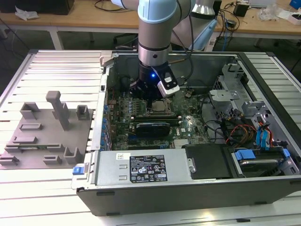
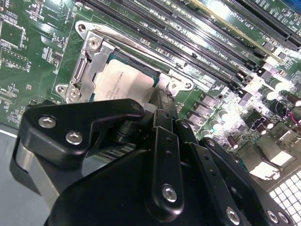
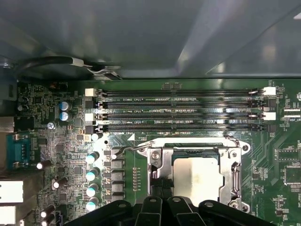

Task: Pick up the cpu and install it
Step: 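Close the cpu cover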

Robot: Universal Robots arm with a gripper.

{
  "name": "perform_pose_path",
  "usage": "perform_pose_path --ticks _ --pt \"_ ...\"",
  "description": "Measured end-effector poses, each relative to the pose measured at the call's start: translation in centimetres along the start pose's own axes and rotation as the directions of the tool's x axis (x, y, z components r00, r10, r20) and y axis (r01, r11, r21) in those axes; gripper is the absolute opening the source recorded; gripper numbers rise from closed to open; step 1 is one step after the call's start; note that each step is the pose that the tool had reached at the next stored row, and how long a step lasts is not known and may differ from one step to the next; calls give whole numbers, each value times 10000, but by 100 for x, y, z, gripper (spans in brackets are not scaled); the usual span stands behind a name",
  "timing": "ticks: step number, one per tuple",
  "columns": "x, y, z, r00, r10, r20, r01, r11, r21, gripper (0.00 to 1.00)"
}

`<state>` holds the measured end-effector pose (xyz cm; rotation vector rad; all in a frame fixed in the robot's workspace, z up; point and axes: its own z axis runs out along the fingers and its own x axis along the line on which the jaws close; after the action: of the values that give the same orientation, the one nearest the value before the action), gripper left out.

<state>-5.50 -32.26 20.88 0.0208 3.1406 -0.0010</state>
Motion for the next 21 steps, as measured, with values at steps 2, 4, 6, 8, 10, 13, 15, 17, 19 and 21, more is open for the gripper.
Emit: perform_pose_path --ticks 2,4,6,8,10,13,15,17,19,21 --pt "0 -1 -5 10000 0 0 0 10000 2 11" --pt "0 0 -55 10000 0 1 0 10000 1 11" --pt "1 -1 -101 10000 1 0 -1 10000 2 11" --pt "0 0 -120 10000 1 0 -1 10000 2 11" --pt "-9 0 -121 10000 0 0 0 10000 1 11" --pt "-113 1 -121 10000 2 0 -2 10000 2 11" --pt "-215 3 -121 10000 2 -5 -2 10000 3 11" --pt "-287 3 -121 10000 -1 -7 1 10000 5 11" --pt "-315 3 -122 10000 0 -8 0 10000 4 11" --pt "-316 4 -134 10000 1 -8 -1 10000 4 11"
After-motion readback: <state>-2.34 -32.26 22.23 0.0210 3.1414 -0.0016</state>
